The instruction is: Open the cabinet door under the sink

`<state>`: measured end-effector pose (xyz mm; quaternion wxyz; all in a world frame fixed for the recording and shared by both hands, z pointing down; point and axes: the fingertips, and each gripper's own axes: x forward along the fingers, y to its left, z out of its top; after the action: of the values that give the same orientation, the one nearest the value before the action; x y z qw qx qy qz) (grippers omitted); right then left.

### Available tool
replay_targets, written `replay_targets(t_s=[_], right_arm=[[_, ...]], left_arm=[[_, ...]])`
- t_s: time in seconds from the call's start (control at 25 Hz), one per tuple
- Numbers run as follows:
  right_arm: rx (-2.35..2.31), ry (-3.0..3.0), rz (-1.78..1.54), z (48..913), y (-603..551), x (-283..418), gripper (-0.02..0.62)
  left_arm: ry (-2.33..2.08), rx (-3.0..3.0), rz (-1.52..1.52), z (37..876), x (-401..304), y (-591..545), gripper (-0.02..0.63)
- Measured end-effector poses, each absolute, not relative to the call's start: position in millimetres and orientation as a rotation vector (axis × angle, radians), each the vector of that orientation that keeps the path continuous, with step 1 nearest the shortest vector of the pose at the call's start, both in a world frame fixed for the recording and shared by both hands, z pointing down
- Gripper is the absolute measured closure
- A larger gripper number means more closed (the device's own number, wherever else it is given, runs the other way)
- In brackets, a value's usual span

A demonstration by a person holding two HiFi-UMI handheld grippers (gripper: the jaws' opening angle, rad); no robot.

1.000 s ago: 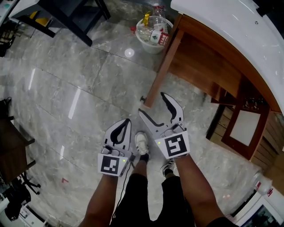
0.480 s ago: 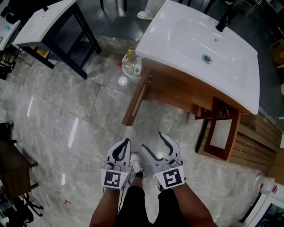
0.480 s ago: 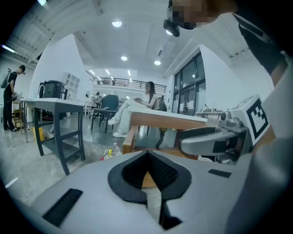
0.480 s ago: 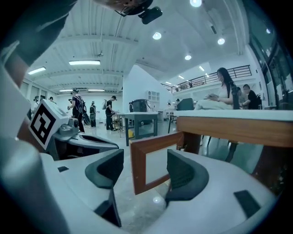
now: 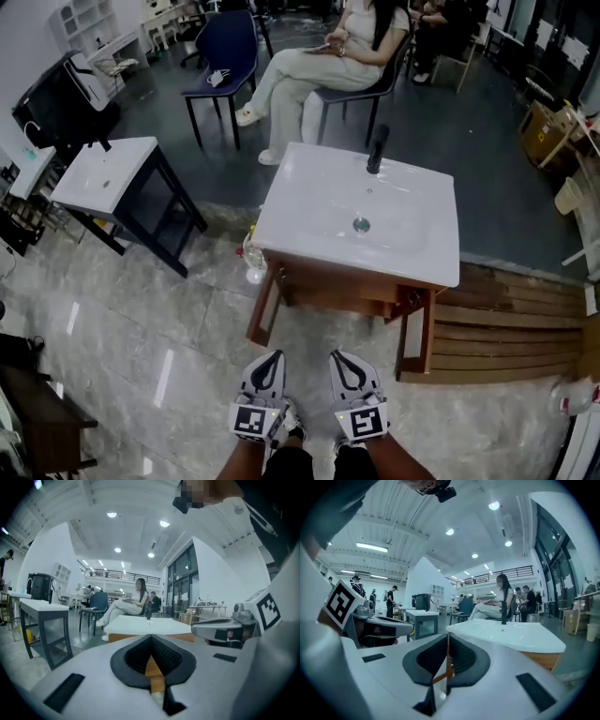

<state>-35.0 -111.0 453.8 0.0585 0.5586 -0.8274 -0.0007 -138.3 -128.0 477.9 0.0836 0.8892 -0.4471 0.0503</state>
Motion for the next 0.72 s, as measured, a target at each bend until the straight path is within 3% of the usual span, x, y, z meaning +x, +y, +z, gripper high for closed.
replay_targets(t_s=[0.4, 0.72], right_arm=[[1.839, -2.47, -0.155, 355, -70, 23, 0.571], [1.846, -2.432, -0.282, 308, -45, 57, 0.571]], left_arm=[[-1.225, 2.785, 0.114, 365, -78, -112, 0.584], [-1.136, 2.876, 0.111, 329, -40, -81, 0.584]])
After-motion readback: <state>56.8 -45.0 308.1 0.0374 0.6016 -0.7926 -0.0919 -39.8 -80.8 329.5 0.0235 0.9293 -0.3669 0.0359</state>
